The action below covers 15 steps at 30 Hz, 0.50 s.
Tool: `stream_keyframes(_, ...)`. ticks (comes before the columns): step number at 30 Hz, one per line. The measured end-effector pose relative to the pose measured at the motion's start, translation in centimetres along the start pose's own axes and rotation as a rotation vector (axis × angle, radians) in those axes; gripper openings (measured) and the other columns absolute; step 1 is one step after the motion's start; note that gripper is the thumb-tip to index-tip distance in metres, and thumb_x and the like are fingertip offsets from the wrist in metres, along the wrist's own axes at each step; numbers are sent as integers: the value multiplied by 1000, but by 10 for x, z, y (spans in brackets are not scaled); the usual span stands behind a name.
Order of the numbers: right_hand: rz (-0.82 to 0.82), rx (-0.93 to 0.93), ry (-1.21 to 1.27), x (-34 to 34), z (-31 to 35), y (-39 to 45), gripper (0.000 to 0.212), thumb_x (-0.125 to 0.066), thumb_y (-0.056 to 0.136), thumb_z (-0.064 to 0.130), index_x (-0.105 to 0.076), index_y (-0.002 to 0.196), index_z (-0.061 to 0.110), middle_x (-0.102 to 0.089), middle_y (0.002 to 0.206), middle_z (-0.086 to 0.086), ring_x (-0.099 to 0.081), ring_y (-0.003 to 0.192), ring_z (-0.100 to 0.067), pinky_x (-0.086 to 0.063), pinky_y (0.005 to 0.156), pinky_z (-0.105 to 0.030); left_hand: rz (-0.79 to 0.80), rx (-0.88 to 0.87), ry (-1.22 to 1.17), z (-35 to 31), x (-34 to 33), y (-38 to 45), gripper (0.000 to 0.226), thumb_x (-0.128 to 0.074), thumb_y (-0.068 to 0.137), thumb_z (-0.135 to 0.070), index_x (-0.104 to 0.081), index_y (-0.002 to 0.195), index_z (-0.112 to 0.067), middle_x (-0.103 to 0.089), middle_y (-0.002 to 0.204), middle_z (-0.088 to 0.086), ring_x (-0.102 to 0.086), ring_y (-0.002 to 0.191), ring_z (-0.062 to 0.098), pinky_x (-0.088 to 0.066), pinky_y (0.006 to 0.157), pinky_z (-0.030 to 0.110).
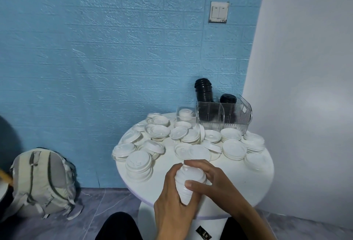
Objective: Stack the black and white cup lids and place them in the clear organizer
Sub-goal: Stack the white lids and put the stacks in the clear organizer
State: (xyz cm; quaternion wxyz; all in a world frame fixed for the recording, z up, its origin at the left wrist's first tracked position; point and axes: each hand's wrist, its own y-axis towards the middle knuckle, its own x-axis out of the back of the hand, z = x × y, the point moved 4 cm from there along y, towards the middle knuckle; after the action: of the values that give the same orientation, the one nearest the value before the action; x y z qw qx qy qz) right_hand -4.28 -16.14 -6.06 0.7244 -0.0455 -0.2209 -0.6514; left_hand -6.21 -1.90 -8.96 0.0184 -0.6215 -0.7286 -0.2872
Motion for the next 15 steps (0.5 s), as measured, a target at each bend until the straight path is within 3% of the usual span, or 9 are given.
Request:
stream_keyframes(6, -22, -13, 106, -5, -10, -3, 62, -81, 68, 45, -68, 125, 28, -64, 132, 19, -55, 128, 0, -43, 108, -24, 6, -2, -2, 2, -1, -1, 61, -46, 67, -77, -20, 121, -75, -49, 120, -46, -48, 115, -10, -39, 76, 0)
stream_keyframes(10, -22, -17, 128, -6, -12, -3, 62, -81, 67, 45, -67, 126, 29, -64, 132, 21, -56, 128, 0, -43, 109, -25, 10, -46, 0, -5, 1, -2, 61, -44, 68, -75, -20, 124, -79, -35, 129, -54, -38, 106, -35, -33, 82, -5)
stream_keyframes(15, -19, 12, 139, -9, -17, -4, 57, -81, 74, 37, -65, 128, 29, -64, 133, 21, -55, 129, 0, -44, 103, -17, 22, -58, 5, -5, 1, -1, 64, -47, 67, -72, -17, 122, -83, -31, 131, -55, -37, 107, -37, -32, 84, -5)
